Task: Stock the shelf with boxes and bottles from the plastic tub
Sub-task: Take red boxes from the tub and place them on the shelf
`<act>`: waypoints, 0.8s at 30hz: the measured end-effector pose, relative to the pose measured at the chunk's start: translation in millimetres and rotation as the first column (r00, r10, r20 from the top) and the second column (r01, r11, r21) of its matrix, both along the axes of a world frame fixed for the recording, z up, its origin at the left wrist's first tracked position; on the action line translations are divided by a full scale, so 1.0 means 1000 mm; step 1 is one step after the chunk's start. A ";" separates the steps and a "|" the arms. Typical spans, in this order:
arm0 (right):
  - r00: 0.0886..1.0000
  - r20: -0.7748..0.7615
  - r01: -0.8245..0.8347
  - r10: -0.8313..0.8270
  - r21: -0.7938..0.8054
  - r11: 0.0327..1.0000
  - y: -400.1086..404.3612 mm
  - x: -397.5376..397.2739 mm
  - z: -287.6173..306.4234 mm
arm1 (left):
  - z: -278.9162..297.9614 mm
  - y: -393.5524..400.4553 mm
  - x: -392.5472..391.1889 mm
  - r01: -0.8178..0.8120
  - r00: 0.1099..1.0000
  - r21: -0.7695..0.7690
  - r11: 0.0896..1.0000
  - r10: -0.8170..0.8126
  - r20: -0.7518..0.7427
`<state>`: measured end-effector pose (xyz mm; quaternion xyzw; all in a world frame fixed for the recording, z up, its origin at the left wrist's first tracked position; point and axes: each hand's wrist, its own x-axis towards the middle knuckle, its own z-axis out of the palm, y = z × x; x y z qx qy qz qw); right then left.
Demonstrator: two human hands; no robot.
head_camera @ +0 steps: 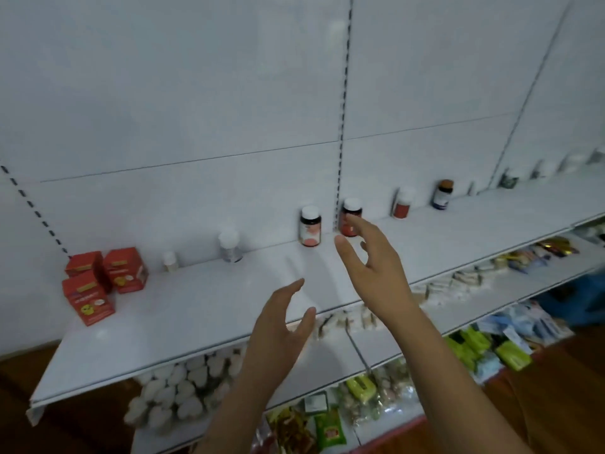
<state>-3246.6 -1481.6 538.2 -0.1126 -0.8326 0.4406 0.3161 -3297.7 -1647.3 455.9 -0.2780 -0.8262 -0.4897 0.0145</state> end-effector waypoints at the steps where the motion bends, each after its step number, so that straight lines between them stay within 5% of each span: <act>1: 1.000 -0.009 0.030 -0.030 -0.003 1.000 0.019 0.015 0.001 | 0.000 0.020 0.009 0.041 0.999 -0.008 0.999 -0.041 -0.002; 13: 0.916 0.004 0.398 -0.401 0.119 0.910 0.299 0.255 0.005 | 0.011 0.319 0.167 0.474 0.870 -0.139 0.870 -0.487 -0.083; 24: 0.670 0.095 0.706 -0.736 0.225 0.672 0.454 0.430 -0.024 | -0.028 0.494 0.285 0.742 0.648 -0.234 0.629 -0.762 0.006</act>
